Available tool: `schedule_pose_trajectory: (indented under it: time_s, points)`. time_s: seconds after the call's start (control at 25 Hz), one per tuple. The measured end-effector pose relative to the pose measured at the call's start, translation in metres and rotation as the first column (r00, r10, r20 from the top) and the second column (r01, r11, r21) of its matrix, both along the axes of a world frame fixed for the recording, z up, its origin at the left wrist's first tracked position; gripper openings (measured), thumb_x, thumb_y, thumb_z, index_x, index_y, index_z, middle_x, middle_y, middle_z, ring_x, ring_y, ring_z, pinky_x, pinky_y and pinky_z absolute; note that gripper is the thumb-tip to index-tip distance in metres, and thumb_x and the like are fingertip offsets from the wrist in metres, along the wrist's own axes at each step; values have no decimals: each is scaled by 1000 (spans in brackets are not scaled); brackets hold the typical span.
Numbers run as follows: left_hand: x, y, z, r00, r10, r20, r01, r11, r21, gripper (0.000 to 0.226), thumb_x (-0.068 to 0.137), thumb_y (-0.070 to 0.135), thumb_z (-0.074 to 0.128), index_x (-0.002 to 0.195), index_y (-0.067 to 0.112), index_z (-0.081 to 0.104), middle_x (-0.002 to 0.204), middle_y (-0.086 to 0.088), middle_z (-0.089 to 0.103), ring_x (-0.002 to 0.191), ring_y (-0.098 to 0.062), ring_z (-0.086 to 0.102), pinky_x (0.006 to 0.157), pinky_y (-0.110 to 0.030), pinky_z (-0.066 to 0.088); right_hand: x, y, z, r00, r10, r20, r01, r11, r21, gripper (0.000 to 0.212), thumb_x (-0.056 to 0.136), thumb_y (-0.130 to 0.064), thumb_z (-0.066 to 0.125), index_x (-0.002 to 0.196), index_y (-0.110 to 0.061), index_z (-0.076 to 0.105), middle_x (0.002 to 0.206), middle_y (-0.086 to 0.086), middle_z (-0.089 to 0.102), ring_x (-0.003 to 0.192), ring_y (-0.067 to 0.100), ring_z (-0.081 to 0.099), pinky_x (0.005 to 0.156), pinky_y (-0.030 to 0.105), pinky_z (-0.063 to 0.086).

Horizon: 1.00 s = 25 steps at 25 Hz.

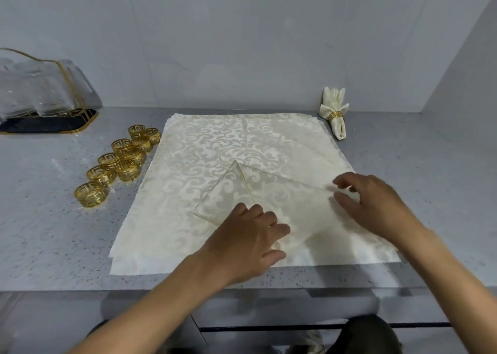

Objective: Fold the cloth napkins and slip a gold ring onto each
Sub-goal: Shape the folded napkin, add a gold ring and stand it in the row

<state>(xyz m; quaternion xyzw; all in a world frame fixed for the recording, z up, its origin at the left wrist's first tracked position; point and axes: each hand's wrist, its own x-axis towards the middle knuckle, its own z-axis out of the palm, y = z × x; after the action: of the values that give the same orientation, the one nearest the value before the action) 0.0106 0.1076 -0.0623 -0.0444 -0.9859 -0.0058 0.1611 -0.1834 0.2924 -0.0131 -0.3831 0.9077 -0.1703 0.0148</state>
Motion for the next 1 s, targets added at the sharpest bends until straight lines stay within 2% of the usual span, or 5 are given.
schedule_pose_trajectory:
  time_s: [0.16, 0.44, 0.64, 0.84, 1.0]
  points:
    - [-4, 4, -6, 999, 6, 34, -2, 991, -130, 37, 93, 36, 36, 92, 31, 73, 84, 11, 67, 79, -16, 56, 71, -33, 42, -27, 6, -5, 1000, -30, 0, 27, 893, 450, 28, 92, -49, 52, 107, -25, 54, 104, -5, 54, 96, 17, 50, 79, 32, 42]
    - [29, -14, -5, 1000, 27, 0, -27, 998, 58, 27, 91, 39, 52, 75, 29, 72, 88, 18, 64, 91, -8, 49, 76, -21, 31, -22, 32, 23, 763, 221, 608, -260, 965, -25, 27, 91, -13, 66, 103, -37, 65, 64, 0, 51, 60, 19, 42, 61, 32, 37]
    - [33, -3, -12, 991, 129, 18, -130, 958, 257, 30, 94, 41, 47, 75, 22, 59, 82, 13, 58, 80, -6, 48, 66, -25, 46, -33, -15, 40, 365, 403, 839, 69, 887, -456, 28, 59, -25, 80, 80, -8, 76, 90, 24, 72, 65, 30, 70, 44, 25, 46]
    - [29, 6, -23, 945, 294, -146, -221, 900, 376, 39, 87, 44, 60, 57, 22, 49, 69, 12, 52, 70, -4, 47, 56, -20, 42, -22, -120, 18, 710, 209, 673, 53, 937, -346, 11, 84, -19, 75, 79, -10, 73, 62, -1, 56, 53, 12, 43, 49, 25, 35]
    - [25, 13, -25, 895, 403, -191, -300, 861, 412, 30, 80, 39, 62, 58, 23, 51, 65, 12, 52, 67, -3, 46, 48, -18, 38, -14, -156, -17, 780, 182, 598, -2, 957, -289, 5, 87, -11, 70, 91, -9, 73, 58, -2, 49, 46, 7, 40, 46, 19, 34]
